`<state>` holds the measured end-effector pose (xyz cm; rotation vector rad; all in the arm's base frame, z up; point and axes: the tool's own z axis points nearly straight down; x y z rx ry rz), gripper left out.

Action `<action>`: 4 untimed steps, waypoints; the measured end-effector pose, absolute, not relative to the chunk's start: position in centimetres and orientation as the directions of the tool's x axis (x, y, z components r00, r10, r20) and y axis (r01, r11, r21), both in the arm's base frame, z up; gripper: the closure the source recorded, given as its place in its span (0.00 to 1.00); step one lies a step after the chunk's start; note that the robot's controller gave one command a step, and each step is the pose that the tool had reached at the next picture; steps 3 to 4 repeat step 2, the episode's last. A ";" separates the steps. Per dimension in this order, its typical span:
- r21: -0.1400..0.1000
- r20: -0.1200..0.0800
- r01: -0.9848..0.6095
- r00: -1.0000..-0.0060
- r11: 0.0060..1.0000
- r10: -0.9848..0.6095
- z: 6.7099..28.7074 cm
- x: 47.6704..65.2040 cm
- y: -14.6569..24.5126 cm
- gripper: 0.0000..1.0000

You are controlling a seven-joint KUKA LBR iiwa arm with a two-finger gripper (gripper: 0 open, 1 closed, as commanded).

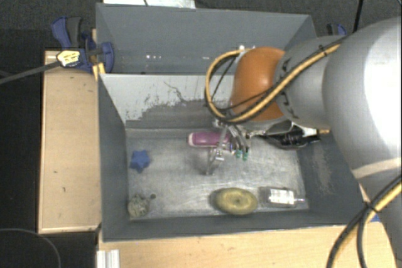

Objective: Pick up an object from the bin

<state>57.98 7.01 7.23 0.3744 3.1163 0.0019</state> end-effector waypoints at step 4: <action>0.001 -0.009 0.024 -1.000 1.000 0.024 20.9 58.0 8.2 1.00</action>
Offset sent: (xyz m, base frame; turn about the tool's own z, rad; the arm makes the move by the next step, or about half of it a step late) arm 0.0000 0.0000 0.0000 0.0000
